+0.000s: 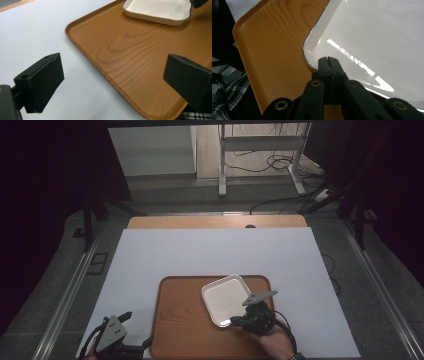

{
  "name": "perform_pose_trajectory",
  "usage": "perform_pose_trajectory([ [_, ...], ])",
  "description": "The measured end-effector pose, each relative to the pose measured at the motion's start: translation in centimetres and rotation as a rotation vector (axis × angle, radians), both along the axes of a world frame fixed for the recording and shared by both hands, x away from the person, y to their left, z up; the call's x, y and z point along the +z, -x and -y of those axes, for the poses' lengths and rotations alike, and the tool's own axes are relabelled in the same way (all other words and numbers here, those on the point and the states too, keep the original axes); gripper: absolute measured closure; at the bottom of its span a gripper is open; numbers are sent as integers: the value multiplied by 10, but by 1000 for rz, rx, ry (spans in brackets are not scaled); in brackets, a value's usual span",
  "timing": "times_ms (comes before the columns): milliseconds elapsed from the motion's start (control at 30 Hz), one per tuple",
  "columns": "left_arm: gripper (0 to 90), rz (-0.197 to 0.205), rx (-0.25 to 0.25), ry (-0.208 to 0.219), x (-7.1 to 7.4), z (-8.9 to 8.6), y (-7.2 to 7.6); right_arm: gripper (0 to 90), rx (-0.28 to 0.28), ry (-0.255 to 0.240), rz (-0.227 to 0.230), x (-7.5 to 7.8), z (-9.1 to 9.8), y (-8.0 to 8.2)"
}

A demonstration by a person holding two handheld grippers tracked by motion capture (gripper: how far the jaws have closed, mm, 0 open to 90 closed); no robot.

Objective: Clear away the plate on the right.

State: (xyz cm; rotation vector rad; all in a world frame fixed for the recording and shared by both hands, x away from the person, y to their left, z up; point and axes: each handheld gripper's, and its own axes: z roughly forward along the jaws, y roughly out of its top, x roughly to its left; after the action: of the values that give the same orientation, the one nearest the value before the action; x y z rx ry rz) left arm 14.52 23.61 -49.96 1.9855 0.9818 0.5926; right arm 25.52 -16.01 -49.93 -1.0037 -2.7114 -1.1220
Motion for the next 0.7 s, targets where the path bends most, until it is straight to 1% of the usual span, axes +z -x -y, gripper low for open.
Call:
perform_pose_trajectory([
  [33,27,0,0,-1,0,0,0,893,3,13,1,-2,1,2],
  [133,27,0,0,-1,0,0,0,893,3,25,-4,-5,3,4],
  [167,27,0,0,-1,0,0,0,893,2,45,-10,-8,6,4],
  [200,27,0,0,-1,0,0,0,893,2,45,-10,-8,6,4],
  [233,27,0,-1,-2,0,0,0,893,-6,60,-10,-10,8,3],
  [333,27,0,-1,-4,0,1,0,893,-6,57,-10,-11,9,2],
  [533,27,-1,-1,-4,0,1,0,893,9,57,2,-12,4,0],
  [633,27,-1,-1,-4,0,1,0,893,10,51,5,-11,1,-2],
  [700,27,-1,-1,-5,0,1,0,893,22,49,12,-11,-4,-4],
])
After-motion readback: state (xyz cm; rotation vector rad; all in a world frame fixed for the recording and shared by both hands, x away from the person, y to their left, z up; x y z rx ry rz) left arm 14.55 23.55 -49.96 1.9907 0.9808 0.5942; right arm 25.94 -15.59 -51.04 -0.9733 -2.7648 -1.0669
